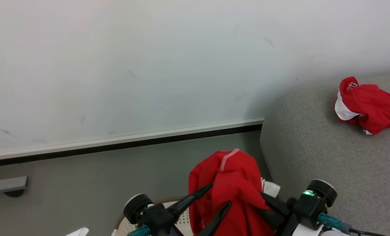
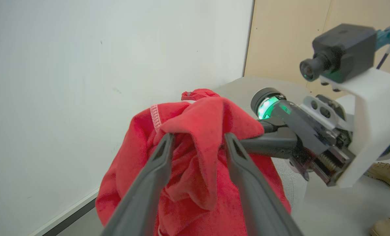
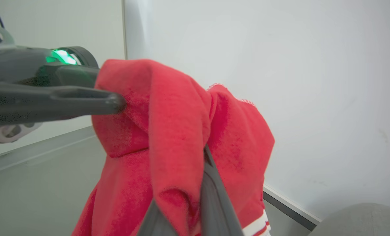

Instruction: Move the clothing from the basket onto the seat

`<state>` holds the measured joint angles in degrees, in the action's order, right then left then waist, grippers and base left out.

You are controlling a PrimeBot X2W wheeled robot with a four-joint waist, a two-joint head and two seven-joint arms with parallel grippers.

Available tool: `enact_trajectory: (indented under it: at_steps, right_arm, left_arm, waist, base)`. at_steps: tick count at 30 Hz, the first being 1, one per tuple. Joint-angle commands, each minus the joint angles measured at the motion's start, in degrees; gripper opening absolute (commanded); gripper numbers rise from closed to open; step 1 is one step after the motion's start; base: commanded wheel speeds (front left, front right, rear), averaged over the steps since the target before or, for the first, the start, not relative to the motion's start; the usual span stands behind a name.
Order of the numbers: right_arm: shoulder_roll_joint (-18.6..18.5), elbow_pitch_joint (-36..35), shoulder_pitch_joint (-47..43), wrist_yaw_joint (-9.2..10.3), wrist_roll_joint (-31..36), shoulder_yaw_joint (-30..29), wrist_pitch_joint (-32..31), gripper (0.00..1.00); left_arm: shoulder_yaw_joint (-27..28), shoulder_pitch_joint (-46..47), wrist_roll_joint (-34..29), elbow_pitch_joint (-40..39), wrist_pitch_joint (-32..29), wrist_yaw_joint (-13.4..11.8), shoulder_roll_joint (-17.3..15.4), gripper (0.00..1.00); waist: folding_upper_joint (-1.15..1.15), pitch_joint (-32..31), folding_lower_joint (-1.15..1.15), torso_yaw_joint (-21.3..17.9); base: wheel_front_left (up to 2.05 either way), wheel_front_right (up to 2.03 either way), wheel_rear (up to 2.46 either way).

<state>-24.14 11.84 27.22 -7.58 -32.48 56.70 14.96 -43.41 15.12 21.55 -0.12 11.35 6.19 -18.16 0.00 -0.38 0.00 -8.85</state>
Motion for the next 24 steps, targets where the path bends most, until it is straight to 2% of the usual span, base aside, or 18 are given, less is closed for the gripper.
enact_trajectory:
  at_steps: [1,7,12,22,24]
  right_arm:
    - [-0.52,-0.48,-1.61,0.17,-0.48,-2.2,0.29,0.0]
    - [-0.58,-2.16,-5.29,0.17,1.13,-9.17,0.31,0.0]
    - [-0.53,-3.52,-7.4,0.17,2.65,-13.34,0.3,0.0]
    - [-0.27,-4.71,-9.53,0.17,4.22,-17.59,0.28,0.0]
    - [-0.21,-4.8,-9.7,0.17,4.37,-17.87,0.28,0.0]
  left_arm:
    - [0.36,-0.16,-0.37,1.11,0.93,-0.46,-0.04,1.0]
    - [0.25,-0.47,0.06,4.33,2.42,-0.62,0.86,1.0]
    - [-0.43,-0.39,-0.55,6.36,3.07,-0.58,2.05,1.0]
    - [-1.53,1.1,-1.34,9.82,3.8,0.23,3.96,1.0]
    - [-1.56,1.22,-1.41,10.03,3.71,0.19,4.05,1.0]
  waist:
    - [0.0,0.26,0.0,-0.71]
    - [0.0,1.15,0.0,-3.96]
    - [0.0,1.98,0.0,-8.14]
    - [0.0,3.76,0.0,-15.69]
    - [0.0,3.87,0.0,-16.12]
  base:
    - [0.0,0.0,0.0]
    - [0.0,0.0,0.0]
    - [0.0,0.0,0.0]
    - [0.0,0.0,0.0]
    - [0.0,0.0,0.0]
